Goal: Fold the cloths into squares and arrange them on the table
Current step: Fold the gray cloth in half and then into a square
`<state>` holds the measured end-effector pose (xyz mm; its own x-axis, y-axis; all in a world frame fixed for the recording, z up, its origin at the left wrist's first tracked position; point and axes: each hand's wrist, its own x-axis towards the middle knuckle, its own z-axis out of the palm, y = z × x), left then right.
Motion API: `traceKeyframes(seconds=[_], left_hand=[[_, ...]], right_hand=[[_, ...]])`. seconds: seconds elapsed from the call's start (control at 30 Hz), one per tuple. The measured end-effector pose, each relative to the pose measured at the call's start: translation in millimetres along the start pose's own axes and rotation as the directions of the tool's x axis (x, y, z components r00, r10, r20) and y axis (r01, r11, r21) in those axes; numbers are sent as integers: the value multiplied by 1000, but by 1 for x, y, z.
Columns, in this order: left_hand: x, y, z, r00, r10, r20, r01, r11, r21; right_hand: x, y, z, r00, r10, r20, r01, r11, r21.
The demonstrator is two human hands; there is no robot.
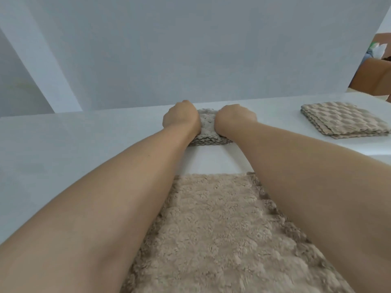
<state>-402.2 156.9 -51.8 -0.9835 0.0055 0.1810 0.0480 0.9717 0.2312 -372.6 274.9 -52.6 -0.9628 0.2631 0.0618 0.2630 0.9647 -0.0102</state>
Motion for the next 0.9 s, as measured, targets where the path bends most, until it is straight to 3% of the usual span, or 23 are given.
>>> traceKeyframes(seconds=[0.13, 0.27, 0.33, 0.37, 0.43, 0.5, 0.57, 0.67, 0.9], left_hand=[[0, -4, -4, 995, -96, 17, 95, 995, 36], [6, -19, -10, 976, -218, 10, 216, 961, -170], [6, -24, -14, 992, -89, -86, 72, 980, -184], [6, -27, -16, 990, 54, -134, -76, 984, -163], [2, -30, -17, 921, 359, -150, -374, 923, -86], [-1, -31, -12, 850, 524, -58, -526, 850, -35], [-3, -31, -2, 820, 568, 72, -570, 822, 6], [-5, -33, 12, 826, 527, 200, -540, 841, 16], [-11, -35, 11, 853, 455, 256, -468, 884, -13]], right_hand=[[0, 1, -3, 997, 81, 1, -81, 995, -65], [1, 14, 0, 980, 198, -9, -188, 947, 260], [0, 22, -7, 973, 210, -95, -157, 904, 397], [0, 25, -10, 973, 158, -166, -82, 917, 391], [-3, 28, -14, 970, -73, -231, 133, 957, 258], [-7, 30, -10, 950, -260, -172, 290, 939, 184], [-9, 32, -1, 942, -331, -47, 334, 928, 166], [-8, 38, 12, 948, -312, 66, 295, 935, 195], [-7, 43, 18, 951, -283, 124, 251, 942, 224]])
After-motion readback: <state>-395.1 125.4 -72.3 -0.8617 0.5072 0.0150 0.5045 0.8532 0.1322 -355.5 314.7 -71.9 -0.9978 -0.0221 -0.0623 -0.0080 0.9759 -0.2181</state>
